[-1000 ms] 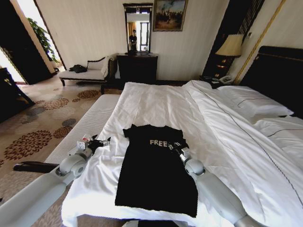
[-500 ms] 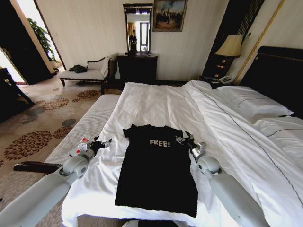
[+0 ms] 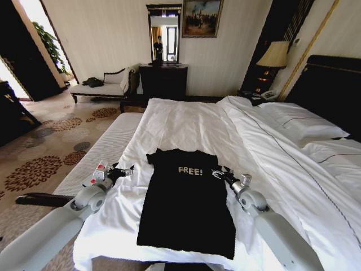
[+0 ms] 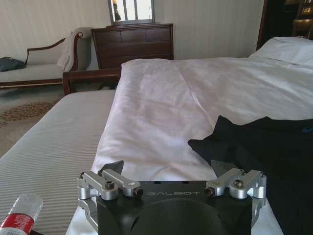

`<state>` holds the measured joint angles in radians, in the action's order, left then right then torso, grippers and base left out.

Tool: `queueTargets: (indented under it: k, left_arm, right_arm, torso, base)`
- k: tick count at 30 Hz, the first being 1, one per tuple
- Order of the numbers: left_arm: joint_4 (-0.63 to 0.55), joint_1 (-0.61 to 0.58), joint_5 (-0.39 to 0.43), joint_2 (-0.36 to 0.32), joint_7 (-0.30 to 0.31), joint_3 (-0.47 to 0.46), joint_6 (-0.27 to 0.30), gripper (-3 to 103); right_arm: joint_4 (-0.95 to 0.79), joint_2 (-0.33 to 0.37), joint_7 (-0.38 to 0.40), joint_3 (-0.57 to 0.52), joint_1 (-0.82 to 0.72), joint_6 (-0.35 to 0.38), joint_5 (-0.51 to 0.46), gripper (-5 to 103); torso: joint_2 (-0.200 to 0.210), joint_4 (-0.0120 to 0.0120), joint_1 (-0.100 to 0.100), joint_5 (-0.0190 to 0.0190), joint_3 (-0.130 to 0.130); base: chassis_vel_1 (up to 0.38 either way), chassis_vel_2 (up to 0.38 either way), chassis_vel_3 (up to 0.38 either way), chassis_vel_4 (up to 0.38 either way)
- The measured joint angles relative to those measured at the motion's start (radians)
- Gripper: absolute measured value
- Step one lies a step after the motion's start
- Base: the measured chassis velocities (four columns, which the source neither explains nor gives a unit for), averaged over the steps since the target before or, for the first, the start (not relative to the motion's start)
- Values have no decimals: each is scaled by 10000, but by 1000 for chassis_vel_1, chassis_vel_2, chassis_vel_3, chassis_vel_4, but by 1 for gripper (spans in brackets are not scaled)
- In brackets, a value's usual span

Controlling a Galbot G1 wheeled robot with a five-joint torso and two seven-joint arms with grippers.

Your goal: Fold the clothes on the bed.

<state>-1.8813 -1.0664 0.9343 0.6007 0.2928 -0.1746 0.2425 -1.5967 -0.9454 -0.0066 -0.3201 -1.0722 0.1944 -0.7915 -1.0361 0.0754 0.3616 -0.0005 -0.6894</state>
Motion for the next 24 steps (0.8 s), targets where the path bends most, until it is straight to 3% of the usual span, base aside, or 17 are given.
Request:
queueTargets:
  k: [1, 4, 6, 10, 16, 19, 21, 24]
  left_arm:
    - [0, 0, 0, 0, 0, 0, 0, 100]
    - [6, -2, 108, -33, 23, -82, 3, 100]
    - [8, -1, 116, -44, 25, -94, 3, 100]
    - [-7, 4, 147, -58, 30, -103, 4, 100]
    - [-8, 19, 150, -26, 34, -100, 7, 100]
    - [-20, 0, 156, -15, 35, -110, 2, 100]
    - [-46, -12, 168, -16, 33, -127, -5, 100]
    - [-119, -43, 186, -56, 30, -176, -16, 100]
  right_arm:
    - [0, 0, 0, 0, 0, 0, 0, 89]
    - [109, 26, 105, 114, 89, 80, -219, 73]
    - [140, 32, 115, 134, 108, 81, -224, 73]
    - [128, 69, 146, 197, 186, 82, -216, 51]
    - [-126, 139, 154, 295, 147, 81, -150, 35]
    - [-193, 193, 126, 410, 40, 78, -13, 19]
    - [-193, 209, 113, 449, -2, 75, 42, 19]
    - [-193, 257, 86, 528, -121, 62, 212, 3]
  torso:
    - [0, 0, 0, 0, 0]
    - [1, 3, 0, 0, 0]
    - [0, 3, 0, 0, 0]
    - [0, 2, 0, -1, 0]
    - [0, 2, 0, -1, 0]
    - [0, 2, -1, -1, 0]
    - [0, 2, -1, -1, 0]
    - [0, 3, 0, 1, 0]
  base:
    - [0, 0, 0, 0]
    - [0, 0, 0, 0]
    - [0, 0, 0, 0]
    - [0, 0, 0, 0]
    - [0, 0, 0, 0]
    - [0, 0, 0, 0]
    - [0, 0, 0, 0]
    - [0, 0, 0, 0]
